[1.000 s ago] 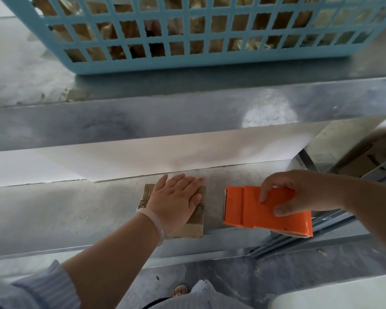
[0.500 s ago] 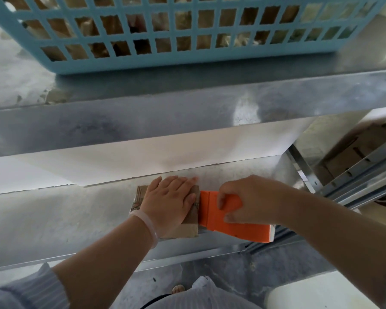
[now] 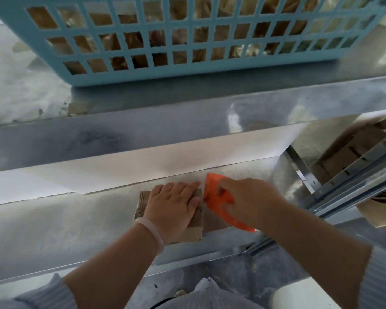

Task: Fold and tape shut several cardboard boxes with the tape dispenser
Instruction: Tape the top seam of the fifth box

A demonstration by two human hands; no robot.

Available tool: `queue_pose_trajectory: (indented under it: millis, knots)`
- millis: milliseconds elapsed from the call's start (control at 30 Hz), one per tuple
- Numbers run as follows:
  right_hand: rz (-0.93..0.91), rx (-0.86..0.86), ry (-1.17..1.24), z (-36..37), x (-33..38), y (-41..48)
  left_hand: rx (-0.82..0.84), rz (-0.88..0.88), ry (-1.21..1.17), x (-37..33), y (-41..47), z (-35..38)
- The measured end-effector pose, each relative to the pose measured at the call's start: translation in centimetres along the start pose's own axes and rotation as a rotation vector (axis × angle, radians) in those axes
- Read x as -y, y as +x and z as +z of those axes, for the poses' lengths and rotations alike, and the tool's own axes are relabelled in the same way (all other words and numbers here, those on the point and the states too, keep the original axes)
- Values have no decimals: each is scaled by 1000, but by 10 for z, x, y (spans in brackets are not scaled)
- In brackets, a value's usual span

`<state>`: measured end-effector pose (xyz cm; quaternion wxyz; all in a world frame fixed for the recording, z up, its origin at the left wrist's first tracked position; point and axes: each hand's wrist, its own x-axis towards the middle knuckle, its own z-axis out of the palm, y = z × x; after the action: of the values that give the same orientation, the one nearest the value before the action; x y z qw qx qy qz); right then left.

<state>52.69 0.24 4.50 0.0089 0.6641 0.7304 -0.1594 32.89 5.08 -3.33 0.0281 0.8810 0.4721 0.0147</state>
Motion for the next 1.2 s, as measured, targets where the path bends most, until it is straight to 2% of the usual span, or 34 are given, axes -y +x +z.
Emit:
queue_pose_trajectory:
  millis: [67,167,233,333,433,567,633,733,833,933,1000,1100,1200]
  knots:
    - [27,-105,-93,4,-12,1,-60,-22,-34,0,-1,2]
    - [26,-181,-397,25,-43,12,-84,-13,-59,0,-3,2]
    - [4,-158,-517,33,-61,15,-82,-20,-71,0,-3,0]
    - [53,-118,-517,44,-73,14,-86,-39,-86,0,-4,-1]
    - [153,-132,-436,64,-75,9,-56,-45,-106,1,-3,-2]
    - [79,-153,-340,103,-70,-10,-43,-55,-131,2,-4,-4]
    - [77,-85,-284,117,-64,-17,-29,-69,-147,2,-4,-5]
    - [166,40,-238,127,-56,-17,-20,-115,-164,3,-4,-4]
    - [170,-24,-209,127,-52,-15,-21,-135,-188,2,-4,-5]
    - [173,1,-159,117,-48,-23,-50,-141,-271,3,-5,-8]
    - [198,-27,-58,111,-41,-30,-110,-136,-401,6,-4,-10]
    - [226,-201,256,102,-22,-48,-336,-112,-646,11,-9,-20]
    - [216,-341,472,96,1,-53,-504,-83,-569,21,-24,-25]
